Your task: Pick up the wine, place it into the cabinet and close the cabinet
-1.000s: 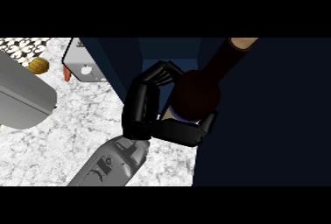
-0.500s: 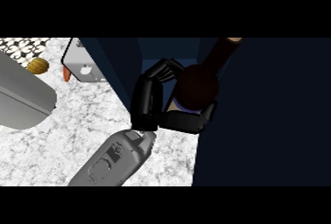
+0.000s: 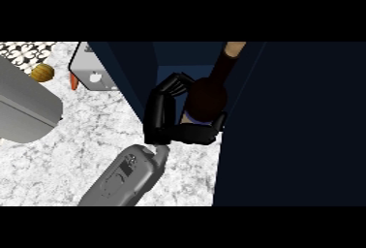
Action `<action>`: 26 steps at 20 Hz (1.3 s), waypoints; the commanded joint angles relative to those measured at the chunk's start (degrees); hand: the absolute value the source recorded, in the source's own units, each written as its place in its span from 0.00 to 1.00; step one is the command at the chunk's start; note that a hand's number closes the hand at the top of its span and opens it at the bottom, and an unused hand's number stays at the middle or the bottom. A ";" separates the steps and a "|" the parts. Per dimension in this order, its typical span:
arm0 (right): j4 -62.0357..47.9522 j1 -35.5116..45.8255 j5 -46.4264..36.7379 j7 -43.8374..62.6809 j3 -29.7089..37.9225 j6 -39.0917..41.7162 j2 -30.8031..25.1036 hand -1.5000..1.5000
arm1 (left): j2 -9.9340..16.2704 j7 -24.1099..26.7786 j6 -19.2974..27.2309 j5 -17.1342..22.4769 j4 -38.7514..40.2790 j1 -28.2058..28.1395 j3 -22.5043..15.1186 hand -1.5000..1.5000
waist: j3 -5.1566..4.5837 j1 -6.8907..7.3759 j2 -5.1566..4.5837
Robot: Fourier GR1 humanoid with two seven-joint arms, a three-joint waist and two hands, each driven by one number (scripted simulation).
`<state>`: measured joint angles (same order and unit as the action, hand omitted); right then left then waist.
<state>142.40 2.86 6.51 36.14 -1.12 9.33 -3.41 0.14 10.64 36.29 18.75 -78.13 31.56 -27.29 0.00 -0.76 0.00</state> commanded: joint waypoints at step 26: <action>4.36 -0.20 5.74 1.81 1.44 -0.69 0.38 0.00 | -0.13 13.66 -5.85 3.35 24.01 7.53 8.52 1.00 | 0.00 -0.01 -0.04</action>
<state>142.00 3.61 6.46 36.36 -1.44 8.71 -2.79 0.13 24.94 31.42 21.26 -56.56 36.69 -19.17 0.00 -0.70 -0.03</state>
